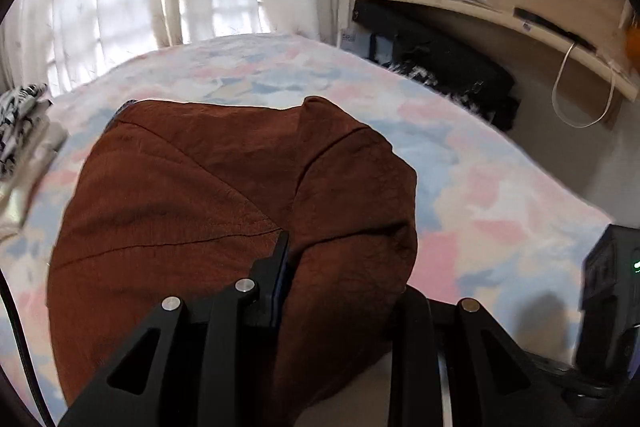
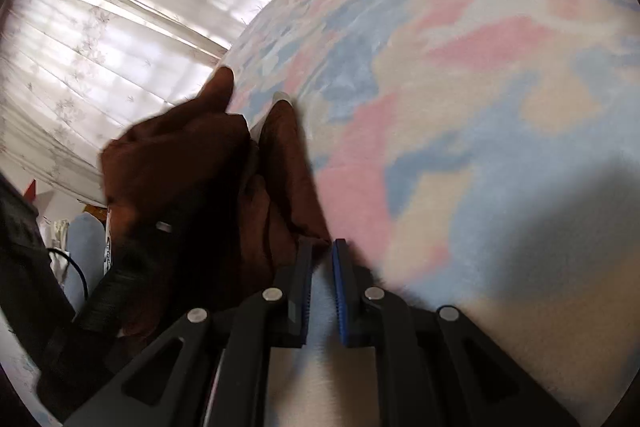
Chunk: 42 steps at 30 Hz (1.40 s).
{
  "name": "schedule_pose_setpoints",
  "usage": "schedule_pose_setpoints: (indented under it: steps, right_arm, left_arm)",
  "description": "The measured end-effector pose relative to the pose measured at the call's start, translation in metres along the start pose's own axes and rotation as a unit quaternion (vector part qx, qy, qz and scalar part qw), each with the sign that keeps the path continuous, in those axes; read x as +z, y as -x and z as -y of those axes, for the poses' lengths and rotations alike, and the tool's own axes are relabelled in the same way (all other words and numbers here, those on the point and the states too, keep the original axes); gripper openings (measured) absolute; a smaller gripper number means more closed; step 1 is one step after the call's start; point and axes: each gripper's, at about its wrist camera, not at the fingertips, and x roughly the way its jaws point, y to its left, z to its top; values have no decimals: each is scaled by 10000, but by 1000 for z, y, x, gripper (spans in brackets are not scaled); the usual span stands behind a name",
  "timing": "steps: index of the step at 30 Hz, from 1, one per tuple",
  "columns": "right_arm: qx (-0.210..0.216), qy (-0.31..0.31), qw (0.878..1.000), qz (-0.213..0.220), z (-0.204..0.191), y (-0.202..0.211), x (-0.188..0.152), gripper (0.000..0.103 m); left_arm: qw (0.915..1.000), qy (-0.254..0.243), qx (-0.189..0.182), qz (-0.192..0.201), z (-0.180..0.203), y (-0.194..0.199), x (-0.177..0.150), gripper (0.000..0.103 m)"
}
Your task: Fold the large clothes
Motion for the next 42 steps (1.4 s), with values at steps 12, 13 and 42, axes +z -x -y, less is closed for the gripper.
schedule_pose_setpoints:
  steps: [12, 13, 42]
  right_arm:
    - [476, -319, 9983, 82, 8, 19, 6, 39]
    - [553, -297, 9980, 62, 5, 22, 6, 43]
    - [1311, 372, 9894, -503, -47, -3, 63, 20]
  left_arm:
    - [9947, 8, -811, -638, -1, 21, -12, 89]
    - [9947, 55, -871, -544, -3, 35, -13, 89]
    - [9867, 1423, 540, -573, -134, 48, -21, 78]
